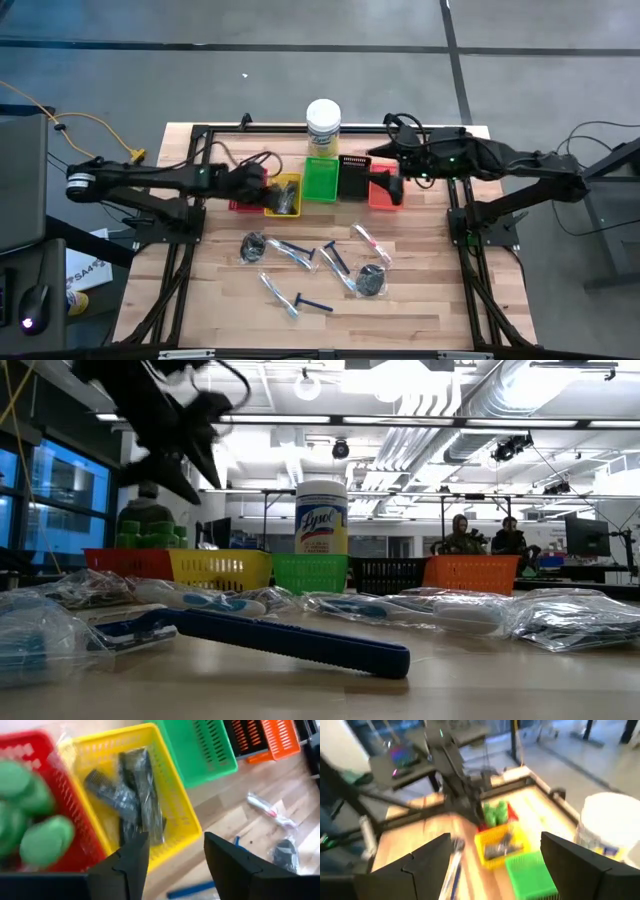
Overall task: Pick & Place Travel size toiletries
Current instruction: Put the black hairbrush into the green bin
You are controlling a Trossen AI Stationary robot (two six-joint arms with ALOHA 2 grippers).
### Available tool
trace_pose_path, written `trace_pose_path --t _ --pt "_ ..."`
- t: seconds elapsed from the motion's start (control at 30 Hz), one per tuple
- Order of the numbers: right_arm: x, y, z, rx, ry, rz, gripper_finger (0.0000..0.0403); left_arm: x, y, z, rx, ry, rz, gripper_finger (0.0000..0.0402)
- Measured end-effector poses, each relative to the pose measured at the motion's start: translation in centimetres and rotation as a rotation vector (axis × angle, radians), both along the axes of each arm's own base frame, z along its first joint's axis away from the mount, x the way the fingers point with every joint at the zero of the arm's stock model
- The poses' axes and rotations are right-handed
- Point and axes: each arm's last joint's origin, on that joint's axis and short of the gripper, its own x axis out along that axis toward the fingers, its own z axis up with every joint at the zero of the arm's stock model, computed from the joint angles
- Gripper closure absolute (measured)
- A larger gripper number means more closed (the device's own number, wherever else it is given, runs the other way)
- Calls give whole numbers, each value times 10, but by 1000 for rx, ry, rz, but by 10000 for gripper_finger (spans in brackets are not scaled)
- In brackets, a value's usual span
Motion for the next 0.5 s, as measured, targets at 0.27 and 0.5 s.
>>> trace_pose_path --t 0.27,0.5 --pt "-59 3 -25 113 -7 61 109 -16 -42 11 55 -76 47 258" --pt "-87 5 -88 228 -184 60 109 -17 -50 13 67 -106 47 267"
